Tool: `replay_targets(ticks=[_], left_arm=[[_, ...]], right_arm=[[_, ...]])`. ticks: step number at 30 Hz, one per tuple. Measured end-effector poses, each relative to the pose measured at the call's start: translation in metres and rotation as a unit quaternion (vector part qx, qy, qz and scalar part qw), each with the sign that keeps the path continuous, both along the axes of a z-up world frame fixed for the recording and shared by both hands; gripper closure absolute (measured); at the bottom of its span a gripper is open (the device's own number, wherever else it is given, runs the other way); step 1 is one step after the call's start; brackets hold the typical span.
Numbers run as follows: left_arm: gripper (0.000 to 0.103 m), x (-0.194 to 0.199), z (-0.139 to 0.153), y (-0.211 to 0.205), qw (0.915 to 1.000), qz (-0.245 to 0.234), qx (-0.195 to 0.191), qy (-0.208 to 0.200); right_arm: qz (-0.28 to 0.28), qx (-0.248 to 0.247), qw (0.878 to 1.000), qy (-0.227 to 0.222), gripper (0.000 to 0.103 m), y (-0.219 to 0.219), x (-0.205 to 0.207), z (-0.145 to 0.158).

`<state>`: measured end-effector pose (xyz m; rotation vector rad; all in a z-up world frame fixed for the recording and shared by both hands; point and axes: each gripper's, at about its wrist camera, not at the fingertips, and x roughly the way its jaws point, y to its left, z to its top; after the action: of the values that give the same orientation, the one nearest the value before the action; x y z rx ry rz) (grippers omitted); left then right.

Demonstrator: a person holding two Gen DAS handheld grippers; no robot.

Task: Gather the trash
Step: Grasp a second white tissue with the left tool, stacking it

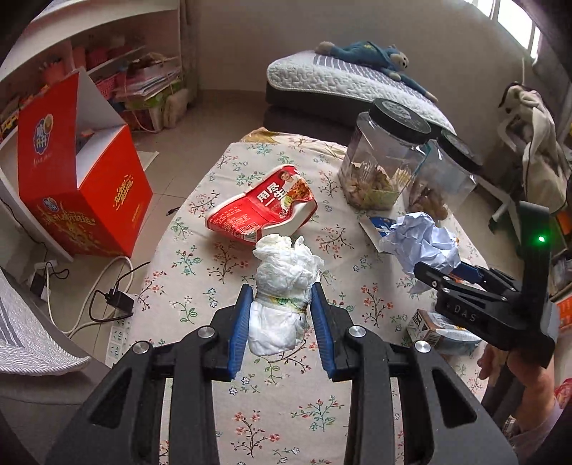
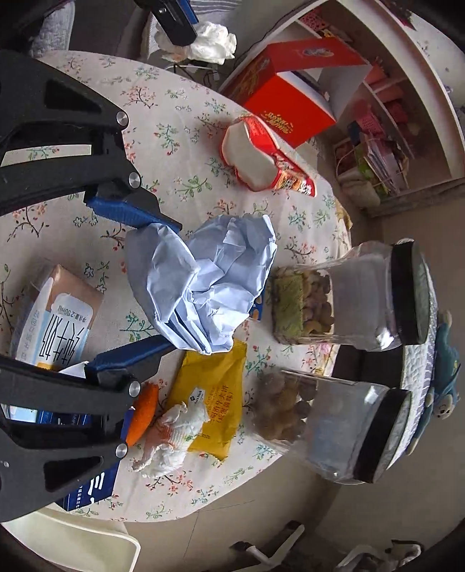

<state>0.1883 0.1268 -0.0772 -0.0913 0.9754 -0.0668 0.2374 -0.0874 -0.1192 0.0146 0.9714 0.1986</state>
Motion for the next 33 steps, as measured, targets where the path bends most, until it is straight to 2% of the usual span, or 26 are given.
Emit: replay_targets(ticks=[5,12,20,33], left_arm=[[0.07,-0.004,0.014,0.003,0.9992,0.024,-0.008,-0.031],[0.07,-0.011,0.029,-0.009,0.9974,0.032,-0.018,-0.063],[0.07,-0.022,0.046,-0.038,0.9944,0.017,-0.037,-0.098],[0.069,-0.04,0.062,-0.104,0.9887,-0.027,-0.049,-0.139]], right_arm=[[0.011,-0.003,0.999,-0.047,0.049,0.005,-0.021,0.034],[0.011,-0.009,0.995,-0.094,0.048,-0.001,-0.045,0.061],[-0.002,-0.012,0.993,-0.119,0.048,-0.024,-0.069,0.078],[-0.058,-0.023,0.985,-0.159,0.048,-0.082,-0.105,0.103]])
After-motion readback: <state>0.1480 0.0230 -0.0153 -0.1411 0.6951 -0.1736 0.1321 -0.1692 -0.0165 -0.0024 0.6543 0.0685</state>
